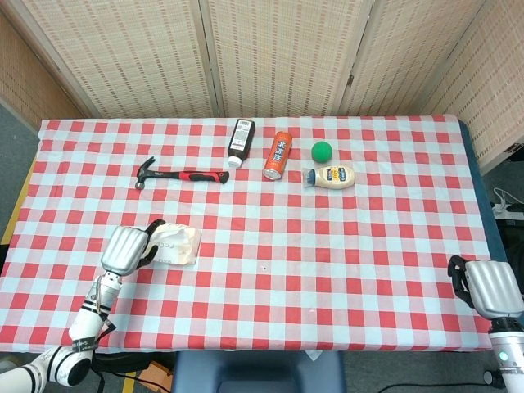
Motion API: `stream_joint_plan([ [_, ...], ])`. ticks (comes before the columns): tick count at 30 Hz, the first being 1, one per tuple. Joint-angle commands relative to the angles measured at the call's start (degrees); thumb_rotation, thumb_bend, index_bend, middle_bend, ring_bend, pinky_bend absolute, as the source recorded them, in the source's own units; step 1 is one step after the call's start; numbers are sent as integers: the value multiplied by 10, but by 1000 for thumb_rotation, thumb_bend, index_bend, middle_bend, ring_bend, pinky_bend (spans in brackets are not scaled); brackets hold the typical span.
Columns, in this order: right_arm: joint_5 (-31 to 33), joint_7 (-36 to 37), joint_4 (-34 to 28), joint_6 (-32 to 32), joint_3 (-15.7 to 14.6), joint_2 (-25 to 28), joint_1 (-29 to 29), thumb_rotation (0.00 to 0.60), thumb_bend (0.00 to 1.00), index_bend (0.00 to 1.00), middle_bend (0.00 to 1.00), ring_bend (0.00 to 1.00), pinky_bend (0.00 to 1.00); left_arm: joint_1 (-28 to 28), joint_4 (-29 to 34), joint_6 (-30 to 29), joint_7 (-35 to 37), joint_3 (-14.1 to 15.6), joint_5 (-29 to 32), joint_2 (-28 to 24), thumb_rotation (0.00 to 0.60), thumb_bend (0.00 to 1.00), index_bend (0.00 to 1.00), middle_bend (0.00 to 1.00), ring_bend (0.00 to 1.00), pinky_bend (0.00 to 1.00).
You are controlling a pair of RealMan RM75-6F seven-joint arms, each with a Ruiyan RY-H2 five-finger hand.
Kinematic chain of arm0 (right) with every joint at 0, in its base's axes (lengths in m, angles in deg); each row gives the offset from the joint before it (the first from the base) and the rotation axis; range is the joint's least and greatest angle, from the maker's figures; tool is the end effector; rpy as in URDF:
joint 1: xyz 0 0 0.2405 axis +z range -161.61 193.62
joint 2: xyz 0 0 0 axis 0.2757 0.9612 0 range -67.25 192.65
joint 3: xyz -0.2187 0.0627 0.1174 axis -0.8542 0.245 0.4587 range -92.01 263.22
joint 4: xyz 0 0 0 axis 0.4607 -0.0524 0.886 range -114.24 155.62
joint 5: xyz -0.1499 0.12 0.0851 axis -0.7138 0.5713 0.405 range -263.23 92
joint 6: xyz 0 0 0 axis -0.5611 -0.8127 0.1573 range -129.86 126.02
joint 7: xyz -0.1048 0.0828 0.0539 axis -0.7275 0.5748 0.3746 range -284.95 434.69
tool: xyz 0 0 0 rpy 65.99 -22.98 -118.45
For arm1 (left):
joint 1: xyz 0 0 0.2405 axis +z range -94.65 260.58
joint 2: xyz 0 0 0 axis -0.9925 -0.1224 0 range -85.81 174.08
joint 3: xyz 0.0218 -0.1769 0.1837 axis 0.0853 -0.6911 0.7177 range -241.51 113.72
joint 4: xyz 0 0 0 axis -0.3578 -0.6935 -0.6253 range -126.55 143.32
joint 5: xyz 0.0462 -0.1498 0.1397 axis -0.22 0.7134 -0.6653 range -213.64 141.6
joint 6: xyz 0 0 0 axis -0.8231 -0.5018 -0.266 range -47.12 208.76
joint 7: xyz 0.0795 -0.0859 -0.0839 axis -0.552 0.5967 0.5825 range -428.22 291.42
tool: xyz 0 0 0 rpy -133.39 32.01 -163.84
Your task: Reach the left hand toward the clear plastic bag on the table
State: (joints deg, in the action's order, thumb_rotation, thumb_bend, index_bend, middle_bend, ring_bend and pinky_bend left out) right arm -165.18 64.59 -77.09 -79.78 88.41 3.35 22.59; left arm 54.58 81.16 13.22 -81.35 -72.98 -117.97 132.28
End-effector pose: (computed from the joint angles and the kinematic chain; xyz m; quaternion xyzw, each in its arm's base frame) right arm -0.3141 -0.1874 0.1655 0.6250 -0.3894 0.2936 0.6096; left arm -0.2356 0.3197 0.0285 -0.7057 -0.2943 -0.3861 0.5160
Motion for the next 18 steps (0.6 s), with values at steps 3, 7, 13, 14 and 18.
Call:
stream_joint_plan([
  [3, 3, -2, 0, 2, 1, 0, 1, 600, 364, 1000, 870, 731, 980, -7, -23, 3, 4, -1, 10, 18, 600, 416, 402, 785, 775, 919],
  [7, 6, -7, 0, 4, 1, -1, 2, 600, 364, 1000, 870, 731, 980, -6, -39, -17, 9, -1, 3, 30, 600, 428, 549, 851, 800, 931],
  [13, 9, -12, 0, 7, 1, -3, 3, 600, 364, 1000, 870, 731, 980, -4, -73, -68, 15, 0, -22, 51, 600, 483, 708, 968, 866, 965],
  [14, 9, -12, 0, 7, 1, -3, 3, 600, 364, 1000, 870, 731, 980, -3, -76, -73, 16, 0, -24, 52, 600, 484, 713, 975, 870, 966],
  [18, 10, -12, -1, 8, 1, -2, 3, 600, 364, 1000, 870, 731, 980, 4, -73, -94, 22, 1, -31, 39, 600, 483, 719, 989, 875, 967],
])
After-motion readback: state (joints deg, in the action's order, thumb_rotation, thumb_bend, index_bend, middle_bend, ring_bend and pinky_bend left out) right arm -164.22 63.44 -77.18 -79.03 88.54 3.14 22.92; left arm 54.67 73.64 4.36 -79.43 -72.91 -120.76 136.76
